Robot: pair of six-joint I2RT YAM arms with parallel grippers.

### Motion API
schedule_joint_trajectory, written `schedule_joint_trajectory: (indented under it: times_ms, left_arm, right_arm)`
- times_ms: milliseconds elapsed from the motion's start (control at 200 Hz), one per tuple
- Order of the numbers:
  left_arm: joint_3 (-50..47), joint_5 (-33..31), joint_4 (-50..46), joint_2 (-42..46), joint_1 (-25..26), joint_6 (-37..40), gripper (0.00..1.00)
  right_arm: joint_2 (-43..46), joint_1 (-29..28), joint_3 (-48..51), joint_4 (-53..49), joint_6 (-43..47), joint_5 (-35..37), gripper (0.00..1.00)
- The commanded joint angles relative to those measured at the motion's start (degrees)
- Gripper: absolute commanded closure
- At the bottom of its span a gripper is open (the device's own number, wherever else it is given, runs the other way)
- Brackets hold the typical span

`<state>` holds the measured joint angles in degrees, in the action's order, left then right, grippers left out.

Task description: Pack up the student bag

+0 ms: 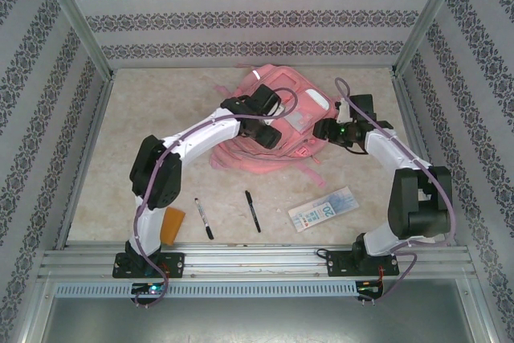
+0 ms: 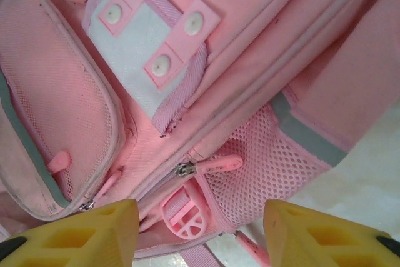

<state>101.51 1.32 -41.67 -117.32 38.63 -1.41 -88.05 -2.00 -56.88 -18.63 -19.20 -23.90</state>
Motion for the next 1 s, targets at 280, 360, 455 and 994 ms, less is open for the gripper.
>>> schedule_joint_trajectory:
  times_ms: [280,360,455,994]
  left_arm:
    - [5.2,4.5,0.6,-9.6,1.9,1.6,0.24]
    - [5.9,5.2,0.6,-11.2,2.3,1.5,0.24]
    - [7.2,2.7,-0.2,-12.7,2.9,1.4,0.24]
    - [6.8,-0.9,3.3,-11.9,6.1,5.2,0.24]
  right_arm:
    - [-1.2,0.5,-3.2,-8.8,5.8,-4.0,0.43]
    - [-2.7,0.5,-5.1,-10.6,8.8,-3.9,0.43]
    - [-4.7,0.5,-7.7,-12.3,12.3,-2.8,0.44]
    - [-11.4,1.9,-10.6,-13.5,13.9,-4.8,0.43]
